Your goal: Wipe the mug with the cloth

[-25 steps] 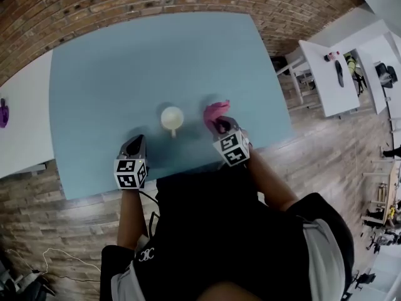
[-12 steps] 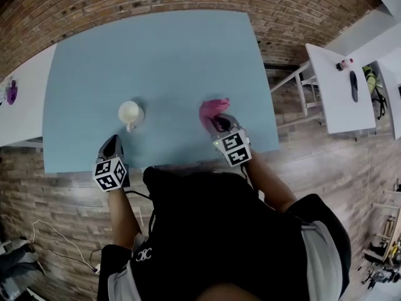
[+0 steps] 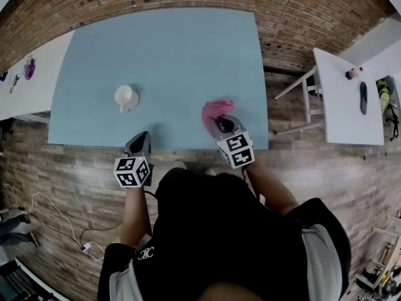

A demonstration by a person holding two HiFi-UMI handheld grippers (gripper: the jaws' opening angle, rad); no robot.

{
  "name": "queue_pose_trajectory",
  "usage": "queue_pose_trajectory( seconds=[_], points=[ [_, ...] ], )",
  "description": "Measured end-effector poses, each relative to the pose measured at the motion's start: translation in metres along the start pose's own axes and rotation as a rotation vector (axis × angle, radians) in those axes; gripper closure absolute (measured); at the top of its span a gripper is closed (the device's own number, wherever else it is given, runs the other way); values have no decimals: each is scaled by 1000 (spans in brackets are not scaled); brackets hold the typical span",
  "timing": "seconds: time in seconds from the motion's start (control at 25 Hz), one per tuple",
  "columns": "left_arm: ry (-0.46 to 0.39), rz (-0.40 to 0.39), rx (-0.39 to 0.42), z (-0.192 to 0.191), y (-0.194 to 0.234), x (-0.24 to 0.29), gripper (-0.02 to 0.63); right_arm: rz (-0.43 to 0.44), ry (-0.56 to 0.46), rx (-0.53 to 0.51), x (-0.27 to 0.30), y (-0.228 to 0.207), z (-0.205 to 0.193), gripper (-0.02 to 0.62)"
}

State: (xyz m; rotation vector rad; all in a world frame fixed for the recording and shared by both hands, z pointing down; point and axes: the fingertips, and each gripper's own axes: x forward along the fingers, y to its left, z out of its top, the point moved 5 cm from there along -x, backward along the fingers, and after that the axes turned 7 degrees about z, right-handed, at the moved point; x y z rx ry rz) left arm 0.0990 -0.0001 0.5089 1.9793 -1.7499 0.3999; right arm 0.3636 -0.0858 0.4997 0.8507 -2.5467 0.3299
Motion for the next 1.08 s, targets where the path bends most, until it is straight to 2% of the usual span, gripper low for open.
queue_pose_trajectory(
  seconds=[0.16, 0.32, 0.8, 1.08],
  points=[
    [10, -14, 13, -4, -11, 2, 606, -35, -11, -1, -13, -5, 0, 560],
    [23, -22, 48, -1, -16, 1, 606, -21, 18, 20, -20, -4, -3, 560],
    [36, -41, 56, -1, -4, 5, 606, -40, 34, 18, -17, 11, -3, 560],
    [31, -47, 59, -1, -1, 11, 606, -104, 87, 57, -22, 4, -15, 560]
  ],
)
